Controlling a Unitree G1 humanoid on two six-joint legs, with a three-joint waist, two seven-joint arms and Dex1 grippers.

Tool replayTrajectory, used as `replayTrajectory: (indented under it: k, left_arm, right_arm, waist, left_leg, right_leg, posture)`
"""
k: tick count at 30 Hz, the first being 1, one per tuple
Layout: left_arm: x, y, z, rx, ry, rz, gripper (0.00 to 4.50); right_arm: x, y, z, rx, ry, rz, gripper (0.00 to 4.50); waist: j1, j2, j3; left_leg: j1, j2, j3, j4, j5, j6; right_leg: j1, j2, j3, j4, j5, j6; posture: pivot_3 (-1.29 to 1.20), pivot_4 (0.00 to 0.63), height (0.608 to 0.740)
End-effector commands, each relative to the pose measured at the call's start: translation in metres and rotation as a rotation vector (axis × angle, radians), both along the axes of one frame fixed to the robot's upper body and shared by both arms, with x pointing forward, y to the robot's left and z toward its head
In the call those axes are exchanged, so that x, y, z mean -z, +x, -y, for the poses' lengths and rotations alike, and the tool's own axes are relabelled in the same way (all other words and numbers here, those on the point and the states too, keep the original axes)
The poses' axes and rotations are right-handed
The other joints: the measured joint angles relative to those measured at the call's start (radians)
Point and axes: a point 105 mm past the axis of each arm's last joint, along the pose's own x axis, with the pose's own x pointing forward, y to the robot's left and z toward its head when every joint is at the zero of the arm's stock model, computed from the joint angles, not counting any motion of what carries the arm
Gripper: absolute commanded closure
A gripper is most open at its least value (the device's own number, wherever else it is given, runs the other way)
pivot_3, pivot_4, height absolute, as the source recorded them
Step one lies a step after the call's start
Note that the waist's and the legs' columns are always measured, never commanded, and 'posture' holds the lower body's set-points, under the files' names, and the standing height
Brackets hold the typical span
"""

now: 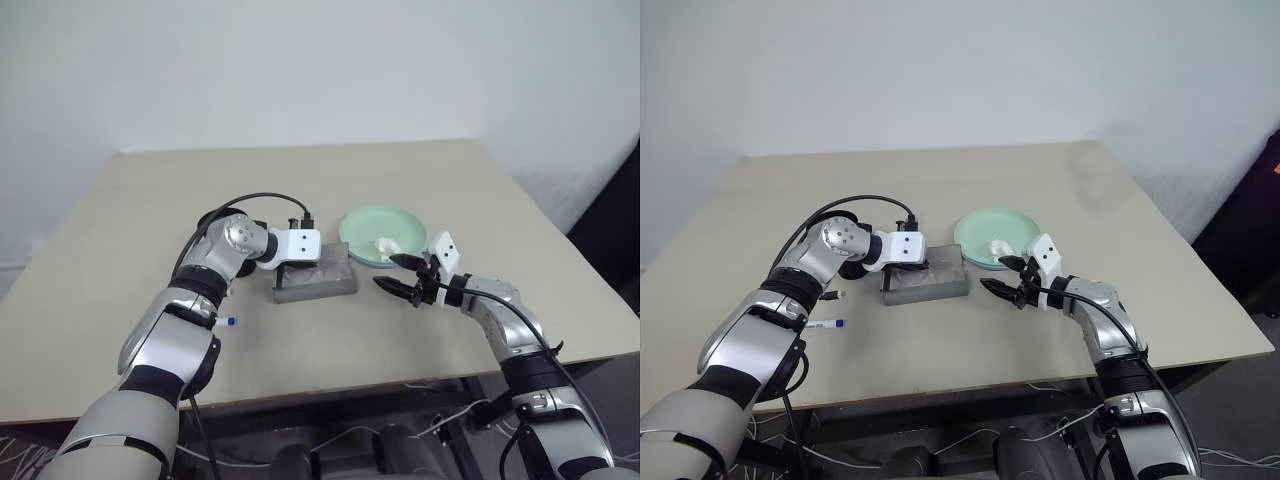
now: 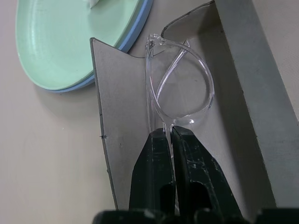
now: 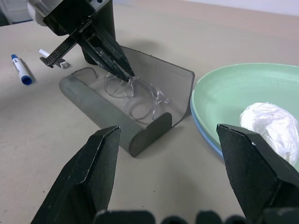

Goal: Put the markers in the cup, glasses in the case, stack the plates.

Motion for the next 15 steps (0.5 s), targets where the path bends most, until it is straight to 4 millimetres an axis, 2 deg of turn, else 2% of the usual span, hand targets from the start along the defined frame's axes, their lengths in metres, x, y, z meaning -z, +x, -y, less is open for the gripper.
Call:
replayTrajectory:
  k: [1,3,6,11,15]
  left_arm:
    - [-0.012,0.001,0.002,0.014,-0.016,-0.007,4.29]
    - [-0.014,0.003,0.0,0.004,-0.015,0.006,3.85]
    - [-0.021,0.008,0.0,-0.015,-0.038,0.049,2.87]
    - [-0.044,0.018,0.007,-0.057,-0.141,0.108,2.87]
    - [-0.059,0.031,0.007,-0.126,-0.182,0.176,3.78]
  right_arm:
    - [-0.013,0.002,-0.002,0.001,0.03,0.049,0.91]
    - [-0.013,0.003,-0.003,-0.001,0.03,0.048,0.91]
    - [-0.013,0.003,-0.005,-0.007,0.03,0.049,0.91]
    - [-0.014,0.003,-0.008,-0.016,0.034,0.05,0.91]
    - [-0.015,0.003,-0.01,-0.022,0.037,0.054,0.91]
  waist:
    - [0.0,0.0,0.0]
    - [0.0,0.0,0.0]
    - [0.0,0.0,0.0]
    - [0.0,0.0,0.0]
    - [0.005,0.0,0.0]
  left_leg:
    - [0.0,0.0,0.0,0.0,0.0,0.0]
    - [0.0,0.0,0.0,0.0,0.0,0.0]
    - [0.0,0.0,0.0,0.0,0.0,0.0]
    - [0.0,0.0,-0.001,0.0,0.0,0.0]
    - [-0.001,0.0,-0.002,0.001,0.0,0.0]
  right_leg:
    - [0.0,0.0,0.0,0.0,0.0,0.0]
    - [0.0,0.0,0.0,0.0,0.0,0.0]
    - [0.0,0.0,0.0,0.0,0.0,0.0]
    - [0.0,0.0,0.0,0.0,0.0,0.0]
    - [0.0,0.0,-0.001,0.0,0.0,0.0]
  posture:
    - [0.0,0.0,0.737]
    - [0.0,0.0,0.737]
    - [0.0,0.0,0.737]
    - [0.0,0.0,0.737]
    - [0.0,0.0,0.737]
